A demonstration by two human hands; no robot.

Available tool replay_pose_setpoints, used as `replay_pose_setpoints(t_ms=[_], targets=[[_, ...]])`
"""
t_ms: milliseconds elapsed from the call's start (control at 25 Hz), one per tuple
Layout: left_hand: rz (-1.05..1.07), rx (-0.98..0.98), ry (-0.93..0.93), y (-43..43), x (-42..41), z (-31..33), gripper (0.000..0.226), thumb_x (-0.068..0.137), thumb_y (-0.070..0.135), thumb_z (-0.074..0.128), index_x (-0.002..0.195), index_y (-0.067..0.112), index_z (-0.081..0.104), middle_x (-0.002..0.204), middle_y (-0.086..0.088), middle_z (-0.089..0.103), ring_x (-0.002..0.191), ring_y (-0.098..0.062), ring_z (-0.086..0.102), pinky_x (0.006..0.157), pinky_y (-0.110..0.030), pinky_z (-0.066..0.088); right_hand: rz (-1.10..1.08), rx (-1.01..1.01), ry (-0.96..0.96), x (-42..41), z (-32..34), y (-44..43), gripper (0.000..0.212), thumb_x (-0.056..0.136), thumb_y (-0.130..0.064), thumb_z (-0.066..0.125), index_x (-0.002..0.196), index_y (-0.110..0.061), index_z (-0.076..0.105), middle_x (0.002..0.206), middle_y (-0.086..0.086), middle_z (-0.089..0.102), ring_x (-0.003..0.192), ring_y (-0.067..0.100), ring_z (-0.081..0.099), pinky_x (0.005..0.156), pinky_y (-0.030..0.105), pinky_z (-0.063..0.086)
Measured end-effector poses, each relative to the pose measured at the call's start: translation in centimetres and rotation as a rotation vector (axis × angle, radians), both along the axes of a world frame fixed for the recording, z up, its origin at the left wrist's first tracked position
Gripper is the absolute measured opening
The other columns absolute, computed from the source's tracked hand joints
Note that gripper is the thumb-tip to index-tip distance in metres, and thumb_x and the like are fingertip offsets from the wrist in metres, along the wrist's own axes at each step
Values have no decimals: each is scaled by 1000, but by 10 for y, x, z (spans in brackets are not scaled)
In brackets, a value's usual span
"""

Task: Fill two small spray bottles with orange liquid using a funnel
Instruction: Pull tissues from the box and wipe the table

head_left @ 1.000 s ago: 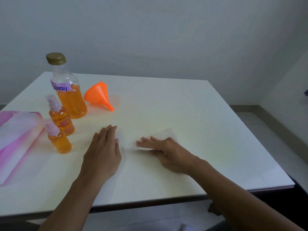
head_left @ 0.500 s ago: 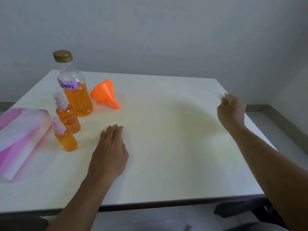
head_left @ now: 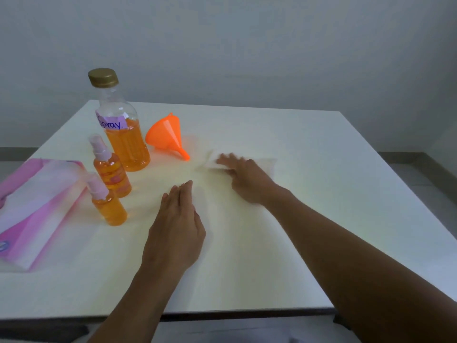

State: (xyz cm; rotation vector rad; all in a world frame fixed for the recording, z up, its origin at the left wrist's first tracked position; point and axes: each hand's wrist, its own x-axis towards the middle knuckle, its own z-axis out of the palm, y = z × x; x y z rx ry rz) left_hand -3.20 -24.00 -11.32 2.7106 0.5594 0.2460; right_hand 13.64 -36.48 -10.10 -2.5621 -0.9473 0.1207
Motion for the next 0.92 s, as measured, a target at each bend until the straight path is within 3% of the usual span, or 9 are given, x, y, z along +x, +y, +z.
replay_pose_setpoints(t_ms=[80, 160, 320, 400, 440, 560, 640, 800, 920], targets=[[1, 9, 4, 0, 0, 0, 58, 102, 30, 36, 156, 22, 16, 164, -3, 22, 151, -25, 19, 116, -36, 27, 144, 20, 12, -21, -6, 5, 68, 97, 12, 35, 157, -19, 39, 167, -2, 30, 156, 19, 23, 120, 19, 5], [1, 7, 11, 0, 0, 0, 59, 102, 30, 37, 156, 22, 16, 164, -3, 21, 151, -25, 19, 116, -37, 28, 237, 63, 22, -33, -10, -6, 74, 92, 17, 34, 155, -22, 43, 167, -4, 30, 157, 16, 21, 127, 27, 9], [-8, 1, 20, 2, -1, 0, 59, 103, 29, 36, 156, 22, 13, 165, -2, 17, 152, -24, 15, 117, -37, 25, 302, 86, 73, -50, -8, -44, 82, 80, 26, 33, 149, -15, 53, 161, 0, 43, 153, 12, 30, 127, 20, 14], [-10, 0, 25, 4, -2, 0, 58, 103, 29, 34, 157, 22, 11, 166, -1, 14, 152, -24, 13, 118, -36, 22, 271, 73, 65, -58, -1, -65, 81, 81, 25, 35, 146, -18, 56, 157, -1, 50, 150, 13, 40, 127, 30, 24], [-10, -2, 24, 4, -2, 0, 58, 103, 29, 33, 157, 21, 11, 166, -1, 13, 153, -24, 11, 118, -36, 21, 215, 86, 52, -60, 3, -78, 75, 85, 22, 39, 145, -20, 58, 154, -1, 53, 146, 13, 45, 124, 30, 31], [-11, -8, 26, 4, -2, 2, 57, 104, 27, 31, 157, 21, 12, 166, -2, 12, 153, -24, 10, 119, -38, 19, -144, 239, -7, -57, 29, -129, 49, 102, 5, 45, 141, -20, 62, 142, -2, 64, 134, 15, 58, 104, 6, 40], [-13, -15, 21, 1, -3, 3, 56, 104, 25, 31, 157, 20, 14, 166, -3, 14, 153, -25, 10, 119, -39, 19, -439, 309, -112, -45, 49, -164, 44, 105, -2, 44, 142, -18, 62, 138, 5, 67, 128, 24, 62, 93, 13, 43], [-21, -3, 24, -1, -3, 4, 55, 104, 25, 31, 156, 19, 18, 165, -3, 15, 153, -25, 12, 120, -40, 19, -773, 206, -124, -20, 49, -199, 47, 105, -8, 37, 150, -16, 51, 147, 13, 59, 135, 35, 55, 105, 33, 44], [-30, -4, 34, -2, -4, 4, 54, 104, 26, 30, 156, 19, 20, 165, -2, 15, 153, -24, 10, 121, -41, 18, -698, 45, 60, -30, 23, -172, 53, 102, -5, 38, 154, -14, 41, 159, 16, 43, 146, 36, 39, 119, 38, 31]])
